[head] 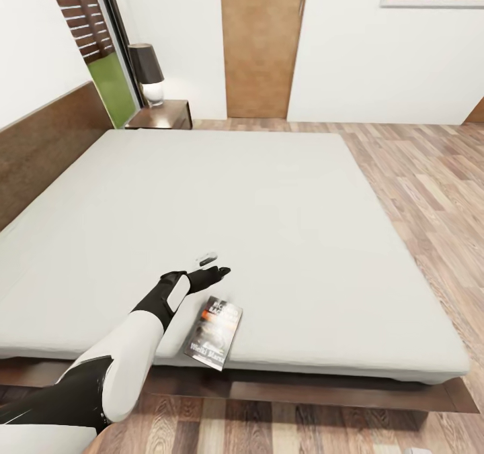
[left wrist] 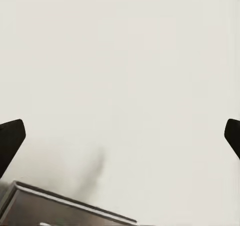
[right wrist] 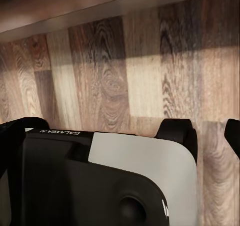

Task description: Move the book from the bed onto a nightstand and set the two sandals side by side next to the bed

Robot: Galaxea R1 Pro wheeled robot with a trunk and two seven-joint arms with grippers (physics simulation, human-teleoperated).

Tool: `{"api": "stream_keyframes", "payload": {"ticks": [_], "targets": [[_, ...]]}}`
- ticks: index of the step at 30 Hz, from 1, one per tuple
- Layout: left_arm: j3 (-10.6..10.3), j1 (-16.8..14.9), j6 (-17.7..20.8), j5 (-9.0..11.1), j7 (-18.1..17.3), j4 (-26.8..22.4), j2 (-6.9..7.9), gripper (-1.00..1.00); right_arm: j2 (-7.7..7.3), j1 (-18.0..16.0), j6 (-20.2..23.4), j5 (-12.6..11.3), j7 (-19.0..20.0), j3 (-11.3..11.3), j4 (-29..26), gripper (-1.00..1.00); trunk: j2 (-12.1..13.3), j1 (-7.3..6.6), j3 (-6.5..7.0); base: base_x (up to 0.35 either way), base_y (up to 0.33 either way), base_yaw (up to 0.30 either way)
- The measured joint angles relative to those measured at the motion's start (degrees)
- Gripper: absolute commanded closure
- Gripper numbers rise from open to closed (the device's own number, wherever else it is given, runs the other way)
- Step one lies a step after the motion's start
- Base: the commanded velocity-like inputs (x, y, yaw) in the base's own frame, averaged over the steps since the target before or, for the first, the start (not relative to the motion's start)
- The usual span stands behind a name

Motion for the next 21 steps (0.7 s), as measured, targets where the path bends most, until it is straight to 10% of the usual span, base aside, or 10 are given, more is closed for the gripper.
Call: {"api": "stream_keyframes", "payload": {"ticks": [21], "targets": [[0.1,0.0,0.0,0.1,0.0,0.1,0.0,-1.0,0.0,0.0,0.0,0.0,0.0,0.0,0.0,-1.0,0.0,0.01,0.0,0.012,-0.017,0.0]]}}
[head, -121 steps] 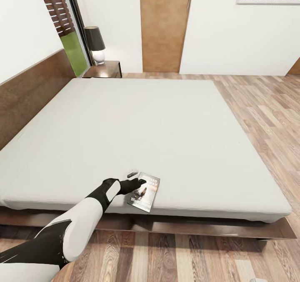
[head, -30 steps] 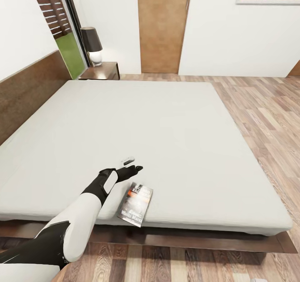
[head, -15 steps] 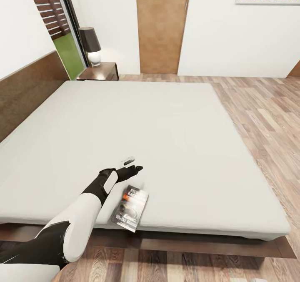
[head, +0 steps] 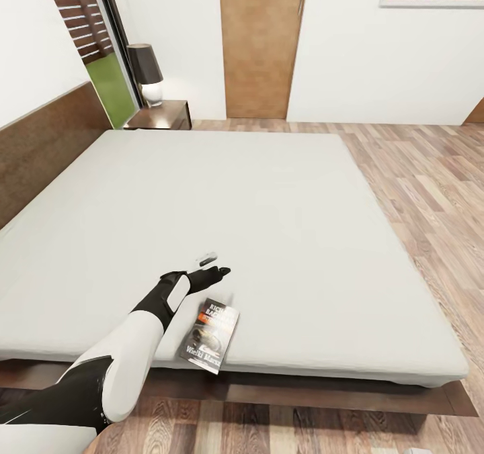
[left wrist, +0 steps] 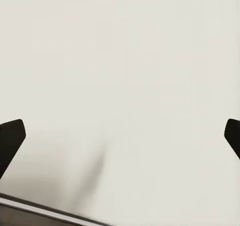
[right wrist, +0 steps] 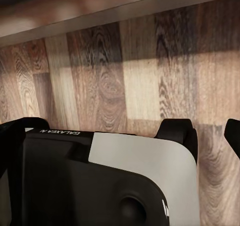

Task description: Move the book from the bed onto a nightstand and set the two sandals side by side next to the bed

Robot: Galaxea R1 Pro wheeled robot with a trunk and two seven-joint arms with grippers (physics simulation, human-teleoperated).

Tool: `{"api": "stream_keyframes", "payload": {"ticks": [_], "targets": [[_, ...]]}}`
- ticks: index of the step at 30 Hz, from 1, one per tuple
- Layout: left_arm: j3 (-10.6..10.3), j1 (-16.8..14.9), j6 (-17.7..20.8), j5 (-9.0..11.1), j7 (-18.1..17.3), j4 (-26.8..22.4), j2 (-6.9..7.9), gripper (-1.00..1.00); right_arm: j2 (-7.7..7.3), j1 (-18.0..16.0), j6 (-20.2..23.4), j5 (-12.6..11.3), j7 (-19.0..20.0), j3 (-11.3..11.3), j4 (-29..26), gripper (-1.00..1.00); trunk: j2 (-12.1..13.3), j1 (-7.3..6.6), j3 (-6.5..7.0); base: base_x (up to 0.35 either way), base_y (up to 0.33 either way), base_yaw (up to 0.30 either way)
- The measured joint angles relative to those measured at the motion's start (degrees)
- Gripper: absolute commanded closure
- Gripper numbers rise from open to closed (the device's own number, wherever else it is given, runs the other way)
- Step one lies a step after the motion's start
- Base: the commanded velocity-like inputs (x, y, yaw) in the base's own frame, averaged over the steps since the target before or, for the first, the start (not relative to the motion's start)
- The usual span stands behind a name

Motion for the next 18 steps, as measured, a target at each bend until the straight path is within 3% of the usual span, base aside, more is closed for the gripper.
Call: {"api": "stream_keyframes", "payload": {"ticks": [18], "targets": [[0.1,0.0,0.0,0.0,0.0,0.1,0.0,-1.0,0.0,0.0,0.0,0.0,0.0,0.0,0.0,-1.0,0.0,0.0,0.0,0.0,0.0,0.0]]}}
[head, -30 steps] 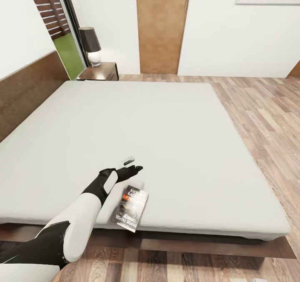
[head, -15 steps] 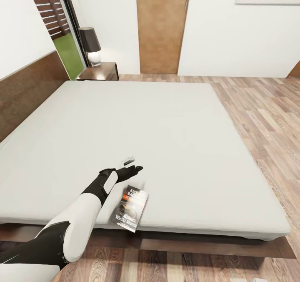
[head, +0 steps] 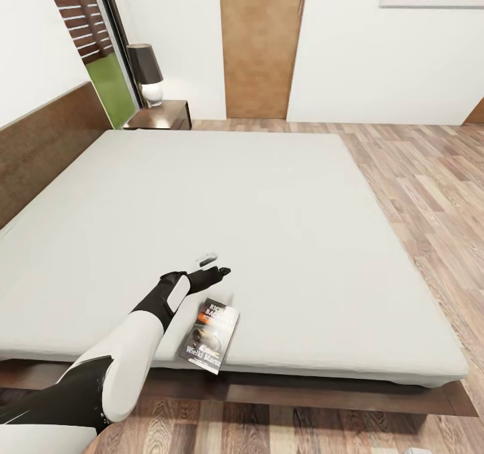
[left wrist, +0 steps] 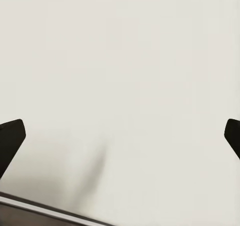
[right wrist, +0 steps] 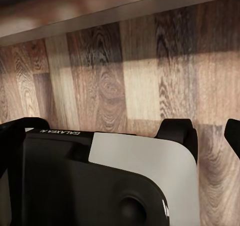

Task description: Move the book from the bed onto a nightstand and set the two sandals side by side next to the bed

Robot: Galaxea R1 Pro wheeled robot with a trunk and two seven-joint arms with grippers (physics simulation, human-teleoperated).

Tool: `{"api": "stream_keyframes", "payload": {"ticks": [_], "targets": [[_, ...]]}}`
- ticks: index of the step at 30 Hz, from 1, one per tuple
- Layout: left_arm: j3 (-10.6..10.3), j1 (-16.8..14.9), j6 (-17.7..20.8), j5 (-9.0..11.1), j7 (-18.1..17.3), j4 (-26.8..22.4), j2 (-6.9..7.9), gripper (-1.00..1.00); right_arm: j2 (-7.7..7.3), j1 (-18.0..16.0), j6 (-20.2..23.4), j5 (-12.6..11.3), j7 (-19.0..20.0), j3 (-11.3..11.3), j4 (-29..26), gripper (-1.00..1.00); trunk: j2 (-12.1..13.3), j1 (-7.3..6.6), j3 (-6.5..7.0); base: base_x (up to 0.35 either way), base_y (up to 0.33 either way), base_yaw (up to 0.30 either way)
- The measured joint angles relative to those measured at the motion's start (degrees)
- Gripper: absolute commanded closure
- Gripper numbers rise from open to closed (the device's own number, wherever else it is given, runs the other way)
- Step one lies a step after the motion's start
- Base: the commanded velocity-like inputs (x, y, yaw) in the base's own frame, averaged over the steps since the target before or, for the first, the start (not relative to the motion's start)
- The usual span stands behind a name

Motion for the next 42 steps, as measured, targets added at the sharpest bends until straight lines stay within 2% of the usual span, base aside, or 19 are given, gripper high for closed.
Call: {"api": "stream_keyframes", "payload": {"ticks": [2,7,42], "targets": [[0.0,0.0,0.0,0.0,0.0,0.0,0.0,-1.0,0.0,0.0,0.0,0.0,0.0,0.0,0.0,-1.0,0.0,0.0,0.0,0.0,0.0,0.0],[0.0,0.0,0.0,0.0,0.0,0.0,0.0,-1.0,0.0,0.0,0.0,0.0,0.0,0.0,0.0,-1.0,-2.0,1.09,-0.89,0.0,0.0,0.0],[0.0,0.0,-0.1,0.1,0.0,0.1,0.0,-1.0,0.0,0.0,0.0,0.0,0.0,0.0,0.0,-1.0,-2.0,1.11,-0.9,-0.024,0.0,0.0]]}}
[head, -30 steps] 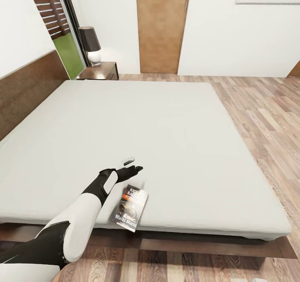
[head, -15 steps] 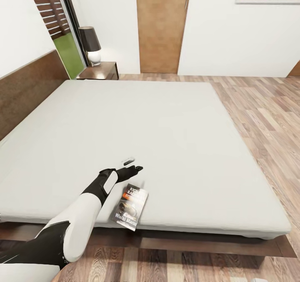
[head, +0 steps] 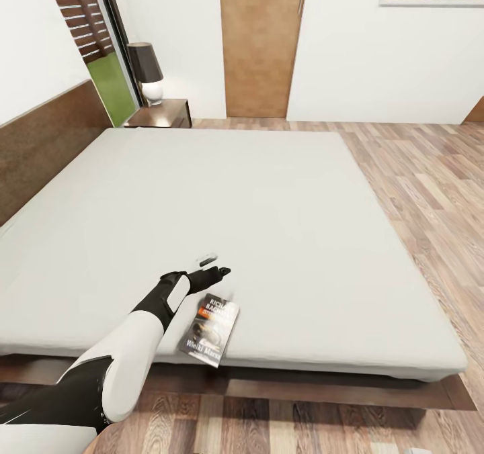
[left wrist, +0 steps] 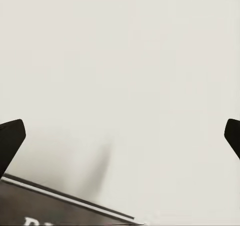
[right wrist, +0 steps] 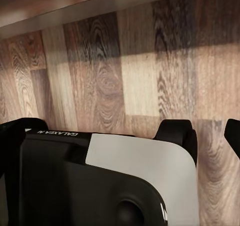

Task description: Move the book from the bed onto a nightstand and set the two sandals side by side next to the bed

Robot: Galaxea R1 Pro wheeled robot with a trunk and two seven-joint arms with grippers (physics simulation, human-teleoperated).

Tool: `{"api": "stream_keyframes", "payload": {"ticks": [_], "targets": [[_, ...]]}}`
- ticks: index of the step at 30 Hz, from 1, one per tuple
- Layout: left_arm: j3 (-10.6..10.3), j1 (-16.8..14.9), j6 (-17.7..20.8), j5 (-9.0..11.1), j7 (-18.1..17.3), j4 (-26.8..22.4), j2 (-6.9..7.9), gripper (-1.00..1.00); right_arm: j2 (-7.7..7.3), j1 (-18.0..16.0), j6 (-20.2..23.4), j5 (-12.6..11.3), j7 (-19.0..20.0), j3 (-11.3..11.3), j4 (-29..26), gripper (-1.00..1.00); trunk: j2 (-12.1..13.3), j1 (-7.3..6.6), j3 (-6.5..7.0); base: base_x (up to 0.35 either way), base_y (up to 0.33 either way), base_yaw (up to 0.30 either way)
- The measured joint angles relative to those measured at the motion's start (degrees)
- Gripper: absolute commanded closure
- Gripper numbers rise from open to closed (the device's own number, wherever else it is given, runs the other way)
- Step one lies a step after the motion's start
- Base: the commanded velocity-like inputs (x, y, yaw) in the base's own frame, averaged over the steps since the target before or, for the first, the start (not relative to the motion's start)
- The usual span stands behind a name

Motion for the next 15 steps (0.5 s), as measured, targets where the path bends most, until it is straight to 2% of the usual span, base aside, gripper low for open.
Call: {"api": "stream_keyframes", "payload": {"ticks": [7,15], "targets": [[0.0,0.0,-0.1,0.0,0.0,0.0,0.0,-1.0,0.0,0.0,0.0,0.0,0.0,0.0,0.0,-1.0,0.0,-0.01,0.0,-0.035,0.0,0.0],[0.0,0.0,-0.1,0.0,0.0,0.0,0.0,-1.0,0.0,0.0,0.0,0.0,0.0,0.0,0.0,-1.0,0.0,0.0,0.0,-0.11,0.0,0.0]]}}
